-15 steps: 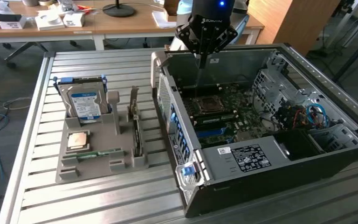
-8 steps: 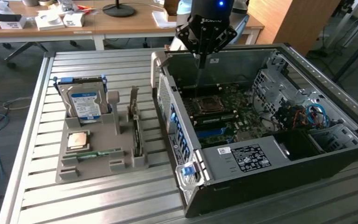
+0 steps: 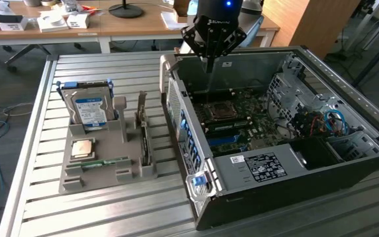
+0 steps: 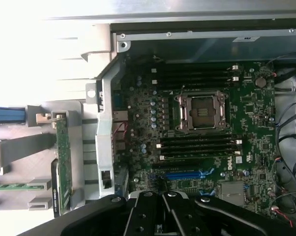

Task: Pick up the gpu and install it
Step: 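Reach for the gpu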

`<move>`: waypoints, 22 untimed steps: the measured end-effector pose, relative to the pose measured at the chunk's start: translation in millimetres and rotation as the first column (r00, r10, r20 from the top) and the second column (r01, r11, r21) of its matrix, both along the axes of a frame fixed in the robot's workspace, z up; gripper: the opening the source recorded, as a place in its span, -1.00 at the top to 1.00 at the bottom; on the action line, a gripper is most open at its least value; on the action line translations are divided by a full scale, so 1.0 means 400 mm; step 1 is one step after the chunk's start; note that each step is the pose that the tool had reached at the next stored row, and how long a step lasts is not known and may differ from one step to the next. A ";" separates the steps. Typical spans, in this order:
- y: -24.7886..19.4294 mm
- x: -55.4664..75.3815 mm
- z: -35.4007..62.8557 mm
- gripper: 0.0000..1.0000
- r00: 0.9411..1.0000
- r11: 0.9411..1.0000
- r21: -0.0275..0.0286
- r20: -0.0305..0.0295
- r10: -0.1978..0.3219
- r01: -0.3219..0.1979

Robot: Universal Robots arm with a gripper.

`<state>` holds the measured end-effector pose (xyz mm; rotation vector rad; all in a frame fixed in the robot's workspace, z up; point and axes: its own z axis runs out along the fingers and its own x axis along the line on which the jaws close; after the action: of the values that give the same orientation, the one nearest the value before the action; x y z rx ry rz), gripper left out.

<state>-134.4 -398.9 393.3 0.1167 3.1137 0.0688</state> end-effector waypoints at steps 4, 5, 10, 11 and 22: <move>0.000 -0.012 0.000 0.79 1.000 1.000 0.000 0.000 0.000 0.000; 0.000 -0.014 0.000 0.79 1.000 1.000 0.000 0.000 0.000 0.000; 0.000 -0.029 0.000 0.79 1.000 1.000 0.000 0.000 0.000 0.000; 0.000 -0.031 0.000 0.79 1.000 1.000 0.000 0.000 0.000 0.000; 0.000 -0.065 0.000 0.79 1.000 1.000 0.000 0.000 0.000 0.000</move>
<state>-160.5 -398.8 393.3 0.1169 3.1137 0.0688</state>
